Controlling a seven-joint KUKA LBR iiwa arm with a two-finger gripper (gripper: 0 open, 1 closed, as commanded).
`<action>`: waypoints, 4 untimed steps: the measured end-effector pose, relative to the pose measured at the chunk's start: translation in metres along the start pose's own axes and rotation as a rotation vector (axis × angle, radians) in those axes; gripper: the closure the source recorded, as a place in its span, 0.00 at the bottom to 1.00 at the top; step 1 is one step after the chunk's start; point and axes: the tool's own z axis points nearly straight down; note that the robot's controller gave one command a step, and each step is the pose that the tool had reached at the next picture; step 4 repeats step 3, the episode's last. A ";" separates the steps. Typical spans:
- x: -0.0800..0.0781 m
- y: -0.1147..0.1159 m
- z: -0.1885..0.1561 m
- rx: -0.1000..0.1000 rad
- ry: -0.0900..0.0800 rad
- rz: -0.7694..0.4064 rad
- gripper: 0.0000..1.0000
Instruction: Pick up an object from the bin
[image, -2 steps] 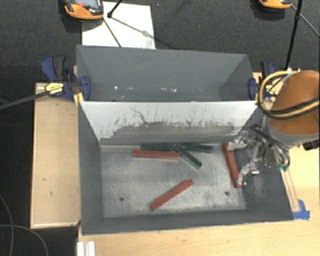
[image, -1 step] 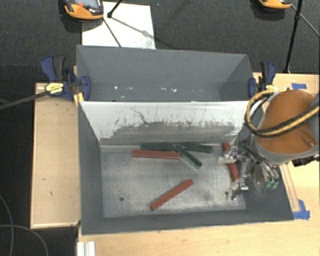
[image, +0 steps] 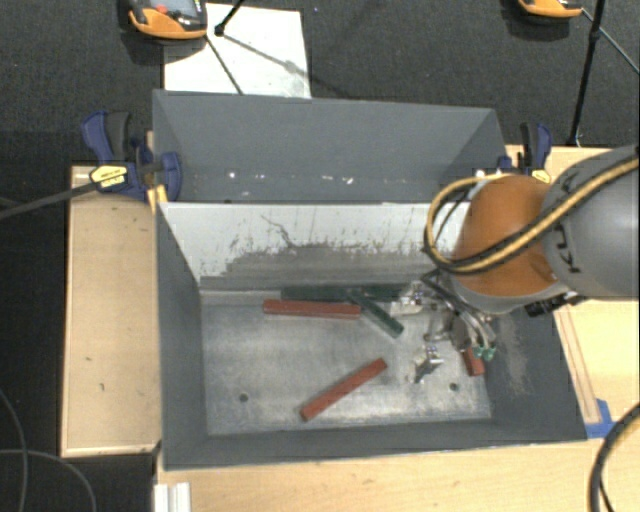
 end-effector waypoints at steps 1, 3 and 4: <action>0.043 0.051 0.027 -0.002 0.011 -0.131 1.00; 0.039 0.051 -0.110 -0.002 0.009 -0.100 1.00; 0.039 0.051 -0.110 -0.002 0.009 -0.100 1.00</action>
Offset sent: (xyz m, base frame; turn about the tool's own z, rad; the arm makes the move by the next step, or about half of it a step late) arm 0.0000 0.0000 0.0000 0.0000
